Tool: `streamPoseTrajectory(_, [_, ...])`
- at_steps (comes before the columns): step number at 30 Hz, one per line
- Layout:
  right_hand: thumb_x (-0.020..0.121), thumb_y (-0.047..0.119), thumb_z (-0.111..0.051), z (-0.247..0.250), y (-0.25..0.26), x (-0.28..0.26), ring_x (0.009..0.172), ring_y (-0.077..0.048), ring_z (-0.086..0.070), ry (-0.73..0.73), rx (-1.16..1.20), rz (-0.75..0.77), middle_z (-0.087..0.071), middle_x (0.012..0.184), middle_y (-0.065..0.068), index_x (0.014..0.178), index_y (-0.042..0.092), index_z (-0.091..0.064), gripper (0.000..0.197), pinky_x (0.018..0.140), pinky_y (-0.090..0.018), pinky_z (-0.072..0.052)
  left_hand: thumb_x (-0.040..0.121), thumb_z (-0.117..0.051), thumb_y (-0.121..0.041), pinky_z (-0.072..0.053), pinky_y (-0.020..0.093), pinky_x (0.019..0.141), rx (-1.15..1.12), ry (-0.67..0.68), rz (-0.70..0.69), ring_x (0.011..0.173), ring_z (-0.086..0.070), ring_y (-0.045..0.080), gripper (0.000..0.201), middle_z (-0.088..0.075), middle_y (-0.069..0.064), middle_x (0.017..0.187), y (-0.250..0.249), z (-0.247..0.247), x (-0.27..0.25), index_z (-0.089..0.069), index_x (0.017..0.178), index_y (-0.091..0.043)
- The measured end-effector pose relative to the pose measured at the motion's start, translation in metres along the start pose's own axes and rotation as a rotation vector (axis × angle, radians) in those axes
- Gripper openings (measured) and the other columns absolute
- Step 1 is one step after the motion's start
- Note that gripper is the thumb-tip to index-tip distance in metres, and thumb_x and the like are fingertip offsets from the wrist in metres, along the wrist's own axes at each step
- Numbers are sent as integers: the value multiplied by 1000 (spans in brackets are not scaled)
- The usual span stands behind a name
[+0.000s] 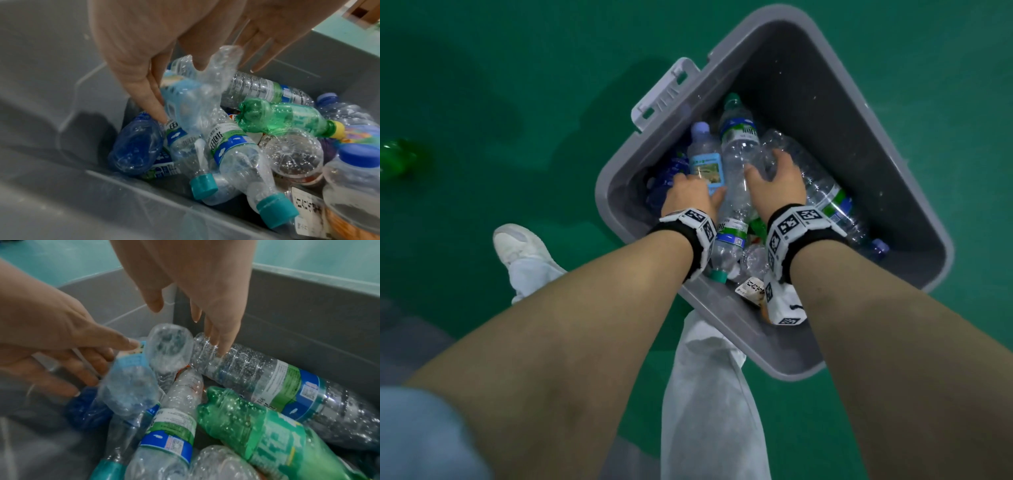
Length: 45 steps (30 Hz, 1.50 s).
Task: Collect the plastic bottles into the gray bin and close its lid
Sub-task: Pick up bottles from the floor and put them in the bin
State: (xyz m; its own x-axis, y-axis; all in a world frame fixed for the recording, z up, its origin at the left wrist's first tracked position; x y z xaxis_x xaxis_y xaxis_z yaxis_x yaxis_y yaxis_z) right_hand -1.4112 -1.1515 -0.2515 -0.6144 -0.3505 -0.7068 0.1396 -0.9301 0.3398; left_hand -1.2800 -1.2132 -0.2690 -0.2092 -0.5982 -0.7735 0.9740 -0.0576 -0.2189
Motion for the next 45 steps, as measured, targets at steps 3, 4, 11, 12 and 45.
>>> streamPoseTrajectory(3, [92, 43, -51, 0, 2, -10, 127, -21, -46, -43, 52, -27, -40, 144, -4, 144, 20, -36, 58, 100, -33, -39, 96, -45, -46, -43, 39, 88, 18, -2, -36, 112, -52, 33, 53, -46, 16, 126, -2, 10, -2, -53, 123, -1])
streamPoseTrajectory(4, [92, 43, -50, -1, 3, -14, 127, -21, -46, -47, 53, -37, -41, 143, -4, 143, 20, -38, 57, 100, -33, -39, 96, -45, -43, -44, 39, 88, 13, -7, -48, 112, -51, 33, 50, -47, 16, 126, -3, 15, -3, -54, 122, -1])
streamPoseTrajectory(11, [93, 35, -51, -24, 46, -51, 117, -24, -51, -66, 40, -3, -48, 131, -9, 130, 15, -52, 43, 93, -29, -39, 95, -46, -25, -48, 40, 87, -77, -45, -177, 108, -56, 33, 34, -56, 16, 119, 10, 64, -10, -59, 117, -3])
streamPoseTrajectory(12, [93, 34, -51, -29, 57, -57, 116, -25, -52, -59, 30, 15, -50, 130, -10, 129, 14, -53, 41, 95, -31, -40, 94, -47, -22, -47, 39, 91, -127, -42, -205, 109, -56, 32, 33, -57, 16, 119, 14, 73, -10, -60, 118, -4])
streamPoseTrajectory(45, [96, 32, -45, -450, 252, -103, 62, -5, -53, 442, -248, 149, -64, 98, 3, 114, 21, -59, 25, 52, -19, -41, 86, -62, -30, -40, 44, 98, -50, -193, 368, 132, -23, 38, 51, -16, 20, 146, 536, 200, 166, -43, 127, -8])
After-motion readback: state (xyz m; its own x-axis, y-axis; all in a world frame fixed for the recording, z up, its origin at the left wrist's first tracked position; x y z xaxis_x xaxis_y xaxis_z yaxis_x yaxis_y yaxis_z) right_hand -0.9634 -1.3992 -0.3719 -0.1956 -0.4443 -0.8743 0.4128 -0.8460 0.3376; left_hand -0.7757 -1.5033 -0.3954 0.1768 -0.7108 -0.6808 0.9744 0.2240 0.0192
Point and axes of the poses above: each hand's wrist, its own x-axis towards the middle knuckle, its own z-axis out of the back of the hand, y = z × x, the point moved 5 cm from there along x, towards the middle knuckle
